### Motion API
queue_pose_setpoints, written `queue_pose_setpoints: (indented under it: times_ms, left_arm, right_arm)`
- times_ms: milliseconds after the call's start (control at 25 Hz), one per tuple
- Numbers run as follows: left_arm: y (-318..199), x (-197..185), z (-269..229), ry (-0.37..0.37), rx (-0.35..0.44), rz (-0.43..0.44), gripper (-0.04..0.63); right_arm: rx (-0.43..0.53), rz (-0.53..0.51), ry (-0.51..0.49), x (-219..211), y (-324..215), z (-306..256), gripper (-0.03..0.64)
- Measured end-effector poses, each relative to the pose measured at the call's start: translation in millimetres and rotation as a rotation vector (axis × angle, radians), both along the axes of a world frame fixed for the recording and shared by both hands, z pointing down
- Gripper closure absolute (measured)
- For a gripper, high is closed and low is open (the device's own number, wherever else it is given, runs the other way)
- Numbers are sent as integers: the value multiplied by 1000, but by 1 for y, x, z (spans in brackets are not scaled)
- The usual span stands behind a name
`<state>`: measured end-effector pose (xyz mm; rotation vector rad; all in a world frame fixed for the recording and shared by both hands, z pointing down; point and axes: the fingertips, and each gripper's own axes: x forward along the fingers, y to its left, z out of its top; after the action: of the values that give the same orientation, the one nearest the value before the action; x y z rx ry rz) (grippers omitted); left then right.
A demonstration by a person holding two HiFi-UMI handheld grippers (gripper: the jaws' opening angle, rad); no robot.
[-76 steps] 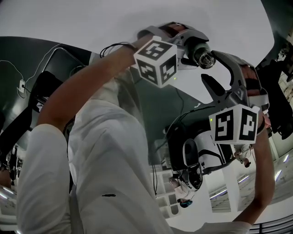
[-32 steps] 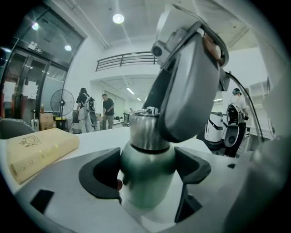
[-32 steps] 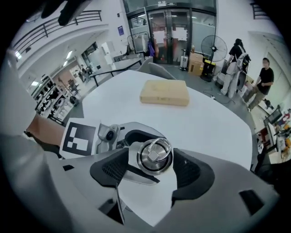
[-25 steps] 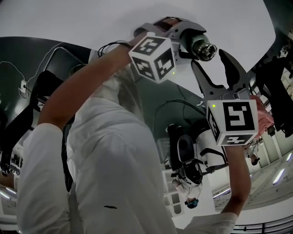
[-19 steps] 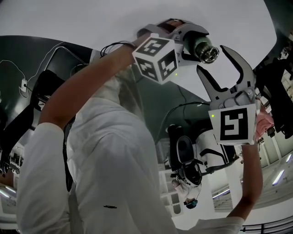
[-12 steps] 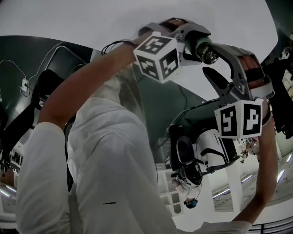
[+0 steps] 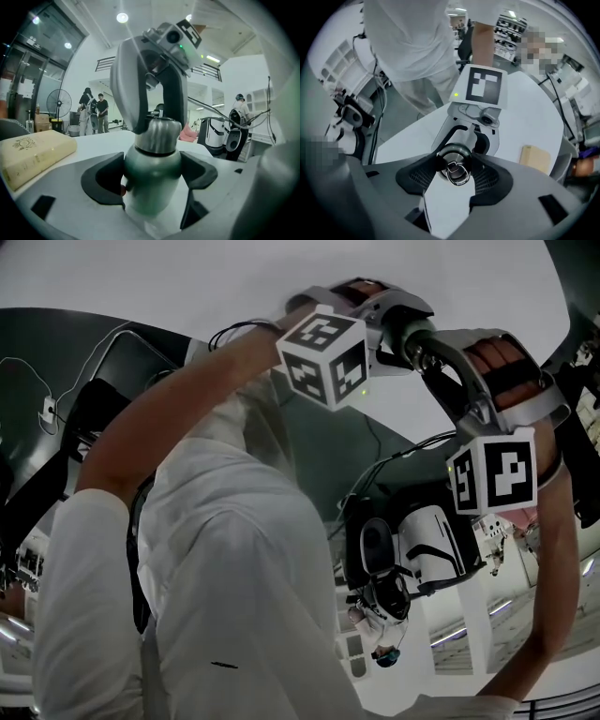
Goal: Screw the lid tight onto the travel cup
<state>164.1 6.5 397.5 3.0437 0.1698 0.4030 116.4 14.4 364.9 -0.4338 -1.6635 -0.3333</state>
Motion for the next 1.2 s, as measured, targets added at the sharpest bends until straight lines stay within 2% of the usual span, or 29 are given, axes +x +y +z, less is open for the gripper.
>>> queue_pose_setpoints:
  times_ms: [200,280,480,880,1080,1200]
  left_arm:
    - [2,-1,1,-4,-4,-5,245]
    - [3,0,0,0,-4,-2,245]
    - [6,-1,3,1,-8,27,245]
    - [6,-5,4,-8,-32,21,245]
    - [5,0,5,-19,-23,20,245]
    - [10,4,3,-21,-32,24,247]
  right_arm:
    - [-40,461,-119,-4,-8,-3,393]
    - [-28,564,-152,-3,-10,-5,393]
    - [13,736,-212,-3,-12,-5,394]
    - [23,904,-222,-4,-14,-5,394]
    - [82,857,-234,0,-14,-4,391]
    - [114,845,-243,2,-9,-6,365]
